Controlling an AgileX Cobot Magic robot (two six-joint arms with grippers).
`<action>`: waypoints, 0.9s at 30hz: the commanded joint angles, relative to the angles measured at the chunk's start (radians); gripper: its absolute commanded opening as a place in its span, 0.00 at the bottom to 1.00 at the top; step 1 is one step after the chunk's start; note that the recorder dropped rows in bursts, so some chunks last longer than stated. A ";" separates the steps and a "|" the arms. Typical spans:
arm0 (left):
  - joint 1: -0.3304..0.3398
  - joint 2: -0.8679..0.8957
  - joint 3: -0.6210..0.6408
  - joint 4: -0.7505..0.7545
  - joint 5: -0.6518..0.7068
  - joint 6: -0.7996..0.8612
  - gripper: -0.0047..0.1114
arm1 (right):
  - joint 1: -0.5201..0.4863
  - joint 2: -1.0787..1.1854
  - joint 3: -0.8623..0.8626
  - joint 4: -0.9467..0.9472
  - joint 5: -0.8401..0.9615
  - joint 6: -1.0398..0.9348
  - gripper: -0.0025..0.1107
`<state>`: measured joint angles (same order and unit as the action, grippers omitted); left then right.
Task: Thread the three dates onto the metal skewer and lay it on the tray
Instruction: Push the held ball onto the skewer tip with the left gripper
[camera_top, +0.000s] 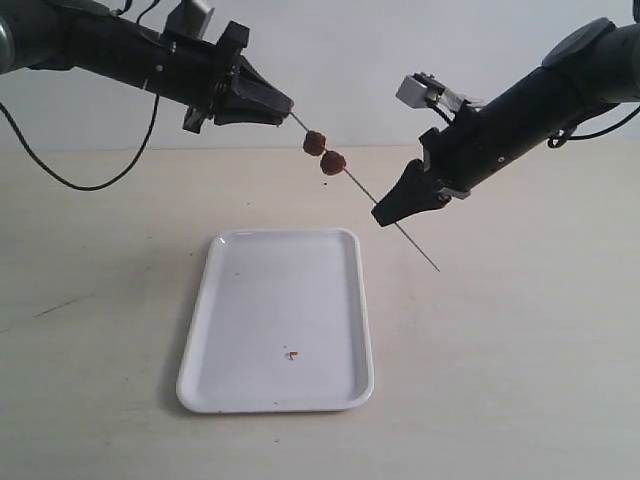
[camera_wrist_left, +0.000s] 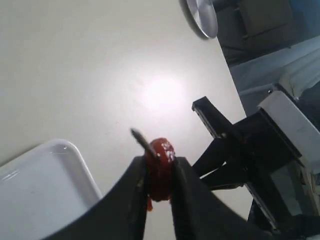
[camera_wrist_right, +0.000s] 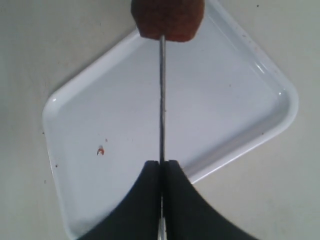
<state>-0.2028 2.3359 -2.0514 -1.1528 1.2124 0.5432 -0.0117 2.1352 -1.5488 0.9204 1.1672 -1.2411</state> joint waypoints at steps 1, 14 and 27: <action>-0.039 -0.008 0.003 0.016 0.009 0.002 0.19 | 0.000 -0.006 -0.003 0.081 -0.023 -0.014 0.02; -0.063 -0.008 0.003 0.025 0.009 0.002 0.57 | 0.000 -0.006 -0.003 0.109 -0.026 -0.014 0.02; 0.144 -0.048 0.003 -0.041 0.009 0.029 0.30 | 0.026 -0.006 0.057 0.058 -0.242 0.265 0.02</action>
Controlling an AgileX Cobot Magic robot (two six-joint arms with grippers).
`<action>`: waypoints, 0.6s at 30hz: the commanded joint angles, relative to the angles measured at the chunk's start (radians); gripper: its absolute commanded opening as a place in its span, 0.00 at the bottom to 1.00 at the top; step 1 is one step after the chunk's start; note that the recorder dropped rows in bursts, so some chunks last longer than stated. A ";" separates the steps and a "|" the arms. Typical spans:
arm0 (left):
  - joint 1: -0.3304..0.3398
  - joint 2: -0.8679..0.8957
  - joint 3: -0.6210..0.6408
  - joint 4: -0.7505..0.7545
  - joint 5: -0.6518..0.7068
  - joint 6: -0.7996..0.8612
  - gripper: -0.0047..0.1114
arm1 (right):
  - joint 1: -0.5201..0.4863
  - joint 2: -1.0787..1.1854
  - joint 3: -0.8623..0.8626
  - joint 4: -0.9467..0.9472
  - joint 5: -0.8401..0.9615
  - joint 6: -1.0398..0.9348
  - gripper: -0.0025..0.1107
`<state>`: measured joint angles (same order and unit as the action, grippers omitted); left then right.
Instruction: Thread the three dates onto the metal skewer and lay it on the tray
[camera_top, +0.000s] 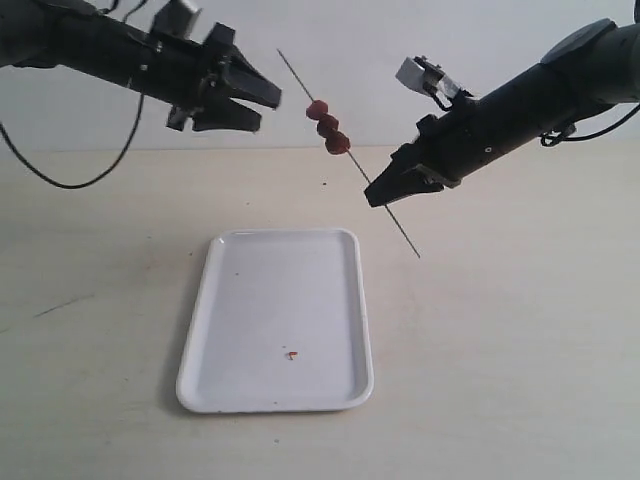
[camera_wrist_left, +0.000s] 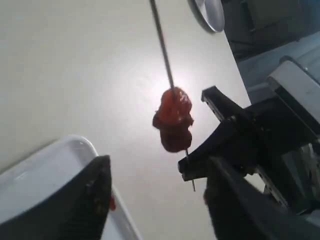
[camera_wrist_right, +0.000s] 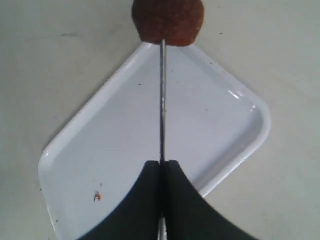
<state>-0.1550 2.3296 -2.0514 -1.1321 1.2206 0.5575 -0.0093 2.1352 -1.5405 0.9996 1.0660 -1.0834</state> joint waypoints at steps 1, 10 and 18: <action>0.127 -0.053 0.003 -0.084 0.000 0.015 0.16 | 0.044 -0.006 0.072 -0.024 -0.201 0.149 0.02; 0.217 -0.271 0.183 -0.005 -0.156 0.093 0.04 | 0.257 -0.006 0.138 -0.138 -0.355 0.495 0.02; 0.204 -0.668 0.605 0.231 -0.516 0.132 0.04 | 0.365 -0.006 0.138 -0.232 -0.438 0.918 0.02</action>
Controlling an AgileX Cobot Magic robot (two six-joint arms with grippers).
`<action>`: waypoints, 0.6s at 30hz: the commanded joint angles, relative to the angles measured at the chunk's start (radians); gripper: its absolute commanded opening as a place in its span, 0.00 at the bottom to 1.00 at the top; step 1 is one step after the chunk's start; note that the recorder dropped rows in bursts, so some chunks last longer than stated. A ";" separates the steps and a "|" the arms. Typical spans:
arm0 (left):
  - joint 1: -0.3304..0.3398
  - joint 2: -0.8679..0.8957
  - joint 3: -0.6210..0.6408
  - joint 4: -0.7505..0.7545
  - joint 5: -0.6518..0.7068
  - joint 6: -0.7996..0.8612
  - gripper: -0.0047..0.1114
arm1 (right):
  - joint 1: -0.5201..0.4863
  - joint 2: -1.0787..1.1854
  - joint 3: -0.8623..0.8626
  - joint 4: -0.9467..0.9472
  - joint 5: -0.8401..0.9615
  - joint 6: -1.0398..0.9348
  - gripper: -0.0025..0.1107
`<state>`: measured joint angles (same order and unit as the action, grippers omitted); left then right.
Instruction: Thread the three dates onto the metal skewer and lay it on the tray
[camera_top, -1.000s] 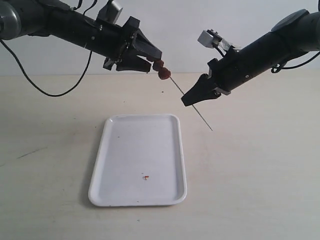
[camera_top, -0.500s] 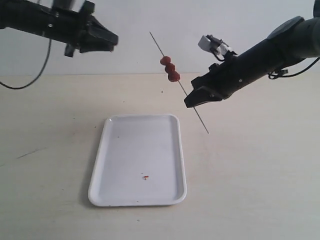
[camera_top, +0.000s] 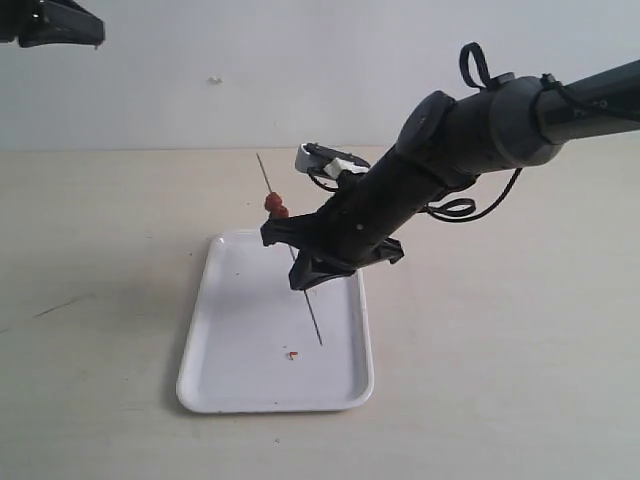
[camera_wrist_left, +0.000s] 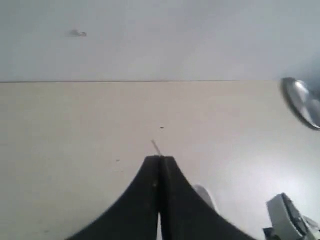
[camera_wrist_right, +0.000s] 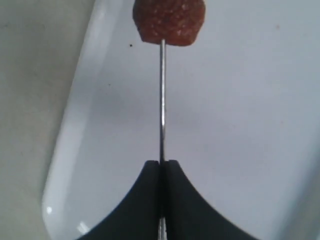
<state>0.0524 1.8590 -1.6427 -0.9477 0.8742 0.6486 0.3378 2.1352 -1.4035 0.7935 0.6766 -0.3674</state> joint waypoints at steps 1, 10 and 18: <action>-0.004 -0.241 0.241 0.047 -0.204 0.057 0.04 | 0.024 -0.006 0.001 -0.026 -0.049 0.251 0.02; -0.004 -0.600 0.594 -0.027 -0.455 0.193 0.04 | 0.097 -0.006 0.001 -0.042 -0.027 0.474 0.02; -0.004 -0.724 0.740 -0.027 -0.487 0.211 0.04 | 0.139 -0.004 0.001 -0.045 -0.088 0.502 0.02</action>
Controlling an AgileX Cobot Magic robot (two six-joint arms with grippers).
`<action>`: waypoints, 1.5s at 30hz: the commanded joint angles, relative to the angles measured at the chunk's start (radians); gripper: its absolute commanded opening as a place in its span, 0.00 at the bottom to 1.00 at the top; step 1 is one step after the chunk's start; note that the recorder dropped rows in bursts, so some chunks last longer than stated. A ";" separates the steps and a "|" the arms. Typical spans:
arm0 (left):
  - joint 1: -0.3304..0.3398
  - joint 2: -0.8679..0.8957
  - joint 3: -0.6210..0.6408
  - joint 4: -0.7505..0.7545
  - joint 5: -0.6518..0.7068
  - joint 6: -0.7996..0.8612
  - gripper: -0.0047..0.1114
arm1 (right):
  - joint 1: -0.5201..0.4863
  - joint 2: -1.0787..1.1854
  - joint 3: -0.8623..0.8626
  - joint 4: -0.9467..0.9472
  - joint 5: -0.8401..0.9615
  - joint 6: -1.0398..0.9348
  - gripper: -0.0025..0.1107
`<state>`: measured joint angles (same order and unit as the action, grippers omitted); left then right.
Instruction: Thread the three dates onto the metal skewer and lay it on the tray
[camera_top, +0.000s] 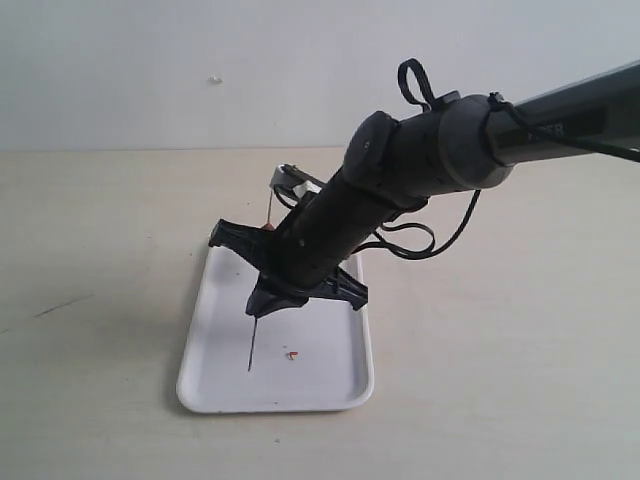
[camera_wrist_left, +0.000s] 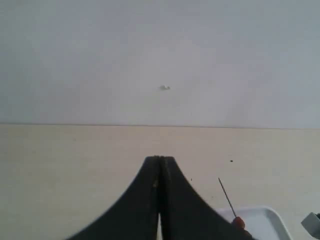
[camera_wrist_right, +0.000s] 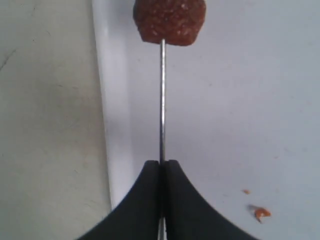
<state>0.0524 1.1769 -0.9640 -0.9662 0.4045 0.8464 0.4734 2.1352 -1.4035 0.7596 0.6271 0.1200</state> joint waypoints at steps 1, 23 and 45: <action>-0.004 -0.048 0.070 -0.009 -0.017 0.016 0.04 | 0.003 -0.004 0.001 -0.011 -0.038 0.014 0.02; -0.004 -0.066 0.111 -0.121 -0.045 0.121 0.04 | 0.024 0.010 0.001 -0.068 -0.030 0.035 0.54; -0.004 -0.772 0.495 -0.271 -0.251 0.272 0.04 | 0.027 -0.469 0.008 -0.673 -0.084 0.074 0.02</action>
<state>0.0524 0.5420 -0.5349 -1.2265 0.1613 1.1140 0.4994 1.7450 -1.4019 0.1164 0.5368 0.2121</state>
